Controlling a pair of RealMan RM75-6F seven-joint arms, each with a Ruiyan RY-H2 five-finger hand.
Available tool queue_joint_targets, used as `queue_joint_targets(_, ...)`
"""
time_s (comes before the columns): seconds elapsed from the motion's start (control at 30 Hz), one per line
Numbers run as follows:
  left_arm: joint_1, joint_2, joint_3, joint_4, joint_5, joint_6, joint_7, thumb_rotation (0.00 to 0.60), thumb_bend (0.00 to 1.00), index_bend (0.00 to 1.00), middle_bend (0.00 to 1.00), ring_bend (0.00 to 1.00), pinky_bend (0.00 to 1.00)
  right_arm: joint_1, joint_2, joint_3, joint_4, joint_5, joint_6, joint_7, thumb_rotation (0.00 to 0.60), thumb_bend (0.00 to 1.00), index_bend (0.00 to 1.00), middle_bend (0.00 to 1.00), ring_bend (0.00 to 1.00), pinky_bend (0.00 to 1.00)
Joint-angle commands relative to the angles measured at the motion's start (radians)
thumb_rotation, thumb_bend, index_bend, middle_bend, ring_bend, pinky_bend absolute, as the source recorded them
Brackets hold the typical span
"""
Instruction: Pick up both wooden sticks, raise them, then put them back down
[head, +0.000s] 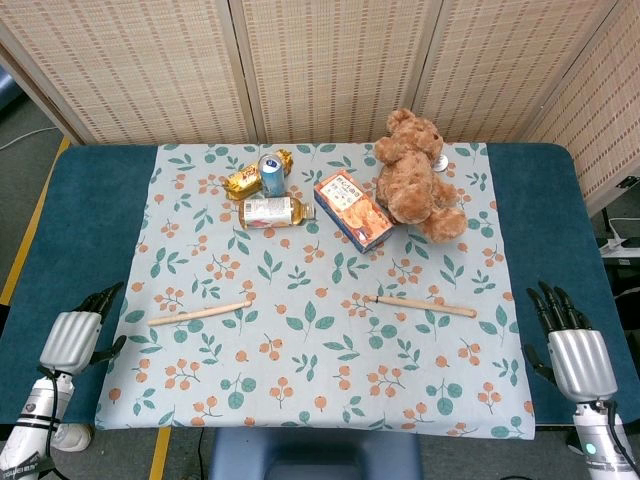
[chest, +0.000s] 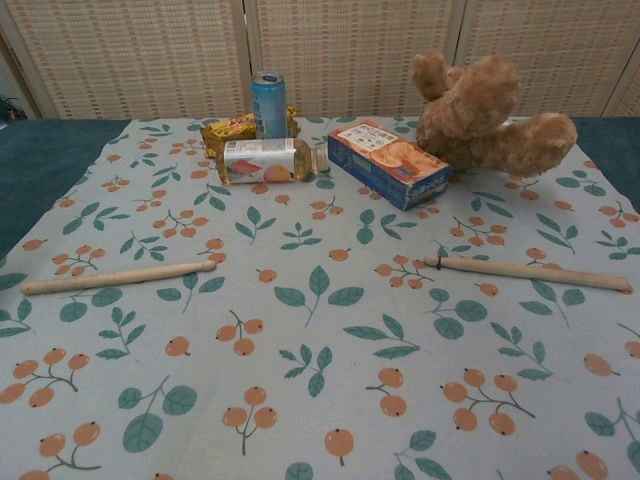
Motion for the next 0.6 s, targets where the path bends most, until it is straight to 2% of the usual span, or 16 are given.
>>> queue_joint_targets(0.03,0.000,0.001,0.001,-0.003,0.002,0.001,0.000,0.600,0.32,0.05,0.16,0.20,0.51,-0.001,0.000,-0.002,0.000,-0.004,0.001,0.000,0.600,0.27,0.00,0.00,0.00,0.28)
queue_joint_targets(0.47,0.001,-0.006,0.005,-0.011,0.006,0.008,0.033,0.600,0.32,0.04,0.16,0.20,0.51,0.002,0.010,-0.001,-0.007,-0.012,0.000,0.008,0.600,0.27,0.00,0.00,0.00,0.28)
queue_joint_targets(0.6,-0.006,-0.028,0.005,-0.012,0.006,0.004,0.067,0.600,0.31,0.02,0.15,0.22,0.52,0.009,0.014,-0.012,0.018,-0.088,0.030,0.086,0.600,0.27,0.00,0.00,0.00,0.27)
